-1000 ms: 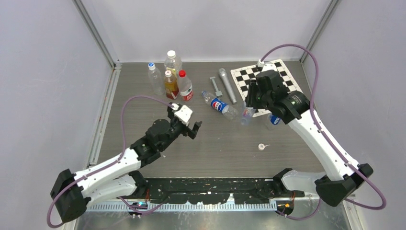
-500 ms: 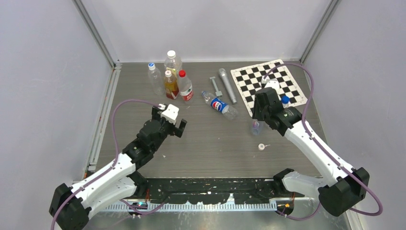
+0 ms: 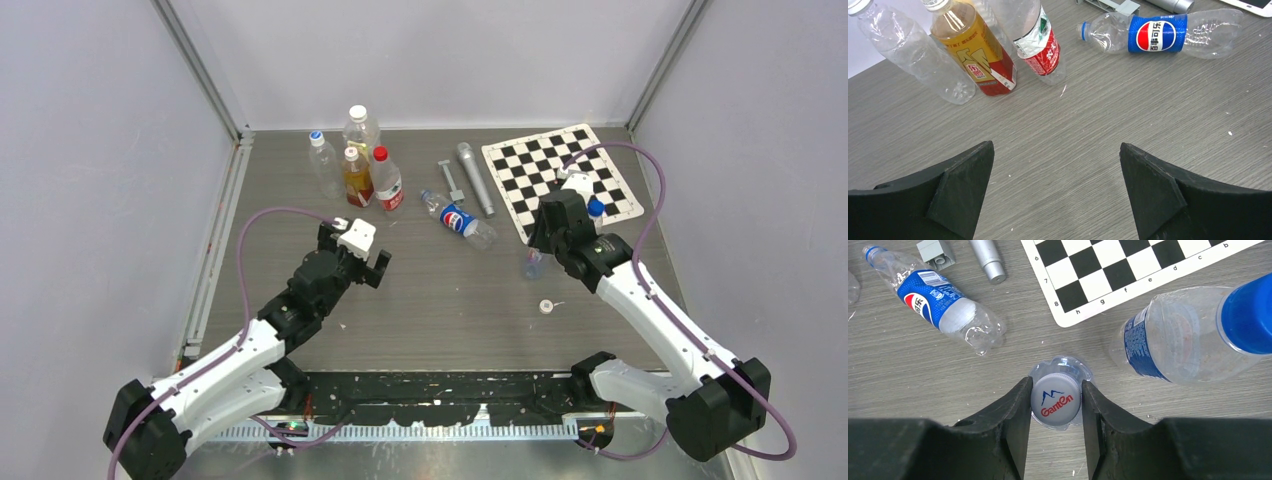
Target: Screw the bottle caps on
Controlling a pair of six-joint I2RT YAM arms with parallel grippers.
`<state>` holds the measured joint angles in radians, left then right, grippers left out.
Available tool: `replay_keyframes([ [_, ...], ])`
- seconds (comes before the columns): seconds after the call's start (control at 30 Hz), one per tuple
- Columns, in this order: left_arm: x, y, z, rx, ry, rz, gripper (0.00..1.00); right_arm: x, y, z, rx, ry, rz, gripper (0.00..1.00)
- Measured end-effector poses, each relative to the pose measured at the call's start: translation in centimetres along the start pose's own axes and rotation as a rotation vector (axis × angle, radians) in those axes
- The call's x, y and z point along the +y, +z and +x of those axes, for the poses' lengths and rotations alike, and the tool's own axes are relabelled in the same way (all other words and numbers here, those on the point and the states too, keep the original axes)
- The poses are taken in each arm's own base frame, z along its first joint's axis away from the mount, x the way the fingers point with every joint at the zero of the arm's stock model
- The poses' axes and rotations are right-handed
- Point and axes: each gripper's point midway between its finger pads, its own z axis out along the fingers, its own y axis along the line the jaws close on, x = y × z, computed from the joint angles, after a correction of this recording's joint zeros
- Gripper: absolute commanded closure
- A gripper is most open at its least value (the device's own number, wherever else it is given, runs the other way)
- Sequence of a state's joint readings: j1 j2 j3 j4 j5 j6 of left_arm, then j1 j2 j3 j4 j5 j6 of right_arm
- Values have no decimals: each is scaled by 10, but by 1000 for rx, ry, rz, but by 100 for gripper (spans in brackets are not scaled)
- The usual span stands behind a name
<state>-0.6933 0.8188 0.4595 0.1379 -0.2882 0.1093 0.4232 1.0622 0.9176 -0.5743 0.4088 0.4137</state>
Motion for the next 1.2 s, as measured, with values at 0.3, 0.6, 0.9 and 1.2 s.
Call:
replay_keyframes([
  [0.3,-1,1,2,6,5,2,0,-1,3,1,13,13,3,40],
  [0.6,0,1,2,6,5,2,0,-2,-2,0,33,9,0,27],
  [0.9,-1,1,2,7,1,6,0,4,-20,-27,-11,26,-32,23],
  [1.2,-11,-3,17,90,-17,52,0,4,-46,-47,-66,34,-74,14],
])
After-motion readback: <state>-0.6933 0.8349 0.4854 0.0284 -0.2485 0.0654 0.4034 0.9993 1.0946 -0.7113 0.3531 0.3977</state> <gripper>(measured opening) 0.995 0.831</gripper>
